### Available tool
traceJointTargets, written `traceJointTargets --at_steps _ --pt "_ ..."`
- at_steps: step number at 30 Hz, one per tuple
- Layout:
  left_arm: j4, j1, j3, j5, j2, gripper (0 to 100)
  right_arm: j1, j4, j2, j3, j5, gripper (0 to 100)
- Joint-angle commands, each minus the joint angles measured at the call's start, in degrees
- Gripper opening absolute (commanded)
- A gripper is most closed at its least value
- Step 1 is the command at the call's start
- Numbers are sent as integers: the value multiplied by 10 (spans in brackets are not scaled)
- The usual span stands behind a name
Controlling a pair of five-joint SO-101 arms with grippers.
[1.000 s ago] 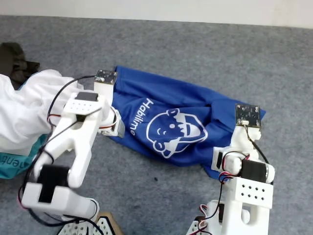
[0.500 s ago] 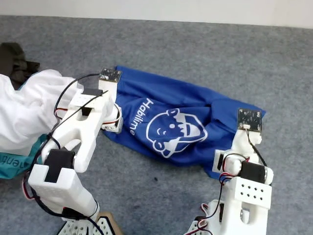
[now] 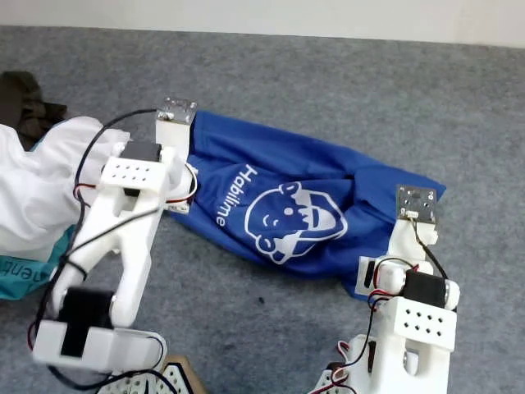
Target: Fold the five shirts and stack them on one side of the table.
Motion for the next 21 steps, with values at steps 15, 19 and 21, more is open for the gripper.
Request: traceJointTargets --at_steps 15,19,21 --pt "249 3 -46 70 -313 14 1 45 -15 -29 70 177" --pt "251 -21 -28 69 -318 14 -10 90 -114 -26 91 177" --pt "252 -38 -24 69 -319 14 -20 125 -174 -19 122 177"
